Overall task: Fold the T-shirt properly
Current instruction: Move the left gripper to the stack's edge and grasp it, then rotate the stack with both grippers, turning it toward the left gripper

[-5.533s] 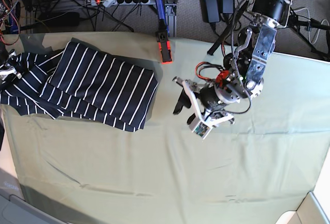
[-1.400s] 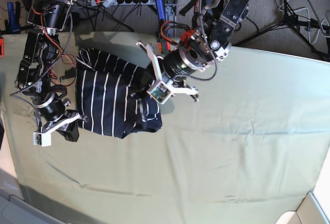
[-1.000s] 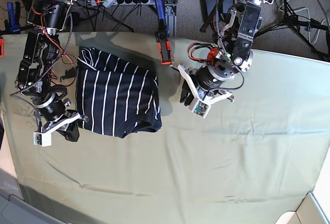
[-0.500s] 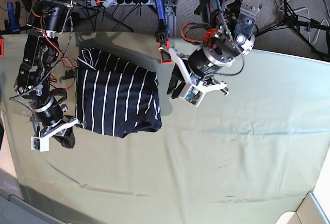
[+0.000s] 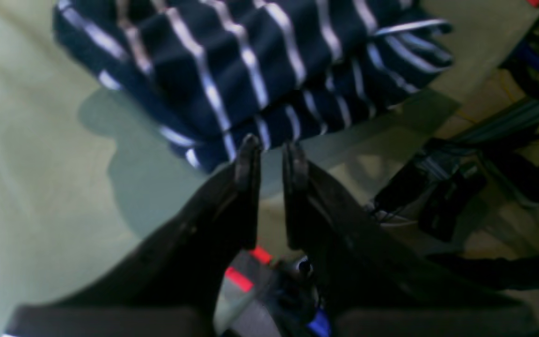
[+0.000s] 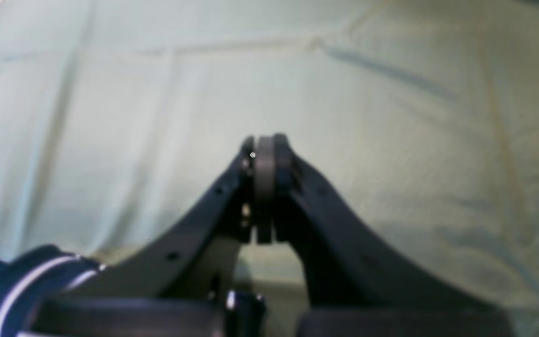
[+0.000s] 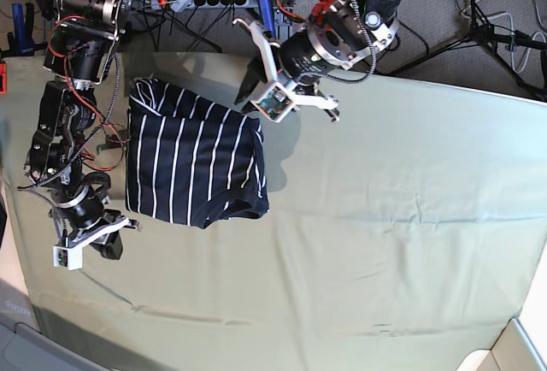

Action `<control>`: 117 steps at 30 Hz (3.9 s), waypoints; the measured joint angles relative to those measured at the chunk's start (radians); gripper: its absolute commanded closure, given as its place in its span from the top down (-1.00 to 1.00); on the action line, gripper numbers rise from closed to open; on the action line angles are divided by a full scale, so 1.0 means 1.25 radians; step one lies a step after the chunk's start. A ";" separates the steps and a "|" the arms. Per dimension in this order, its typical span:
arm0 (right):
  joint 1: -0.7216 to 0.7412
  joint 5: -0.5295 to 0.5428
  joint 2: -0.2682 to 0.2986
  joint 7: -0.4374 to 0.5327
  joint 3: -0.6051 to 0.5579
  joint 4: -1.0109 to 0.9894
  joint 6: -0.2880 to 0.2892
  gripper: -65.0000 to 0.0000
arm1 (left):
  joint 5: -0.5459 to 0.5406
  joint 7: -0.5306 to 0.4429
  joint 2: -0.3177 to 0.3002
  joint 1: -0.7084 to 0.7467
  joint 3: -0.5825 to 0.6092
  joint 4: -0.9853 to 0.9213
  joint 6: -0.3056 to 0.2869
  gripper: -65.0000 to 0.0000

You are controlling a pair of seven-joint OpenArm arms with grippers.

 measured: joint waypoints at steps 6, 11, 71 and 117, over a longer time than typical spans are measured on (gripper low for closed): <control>0.001 0.001 0.000 0.011 -0.003 -0.052 0.000 -1.00 | 0.040 -0.021 -0.001 -0.005 0.000 -0.003 0.000 -0.74; 0.001 -0.001 0.000 0.030 -0.031 -0.056 0.000 -1.00 | 0.056 -0.032 0.003 -0.013 0.000 -0.052 0.000 -0.74; 0.039 -0.086 0.027 0.050 -0.137 -0.160 0.000 -1.00 | 0.067 -0.090 0.052 -0.120 0.000 -0.290 -0.001 -0.91; -0.259 0.195 0.063 -0.092 -0.137 0.112 0.000 -1.00 | 0.056 -0.111 0.053 -0.528 0.005 -0.643 -0.016 -0.91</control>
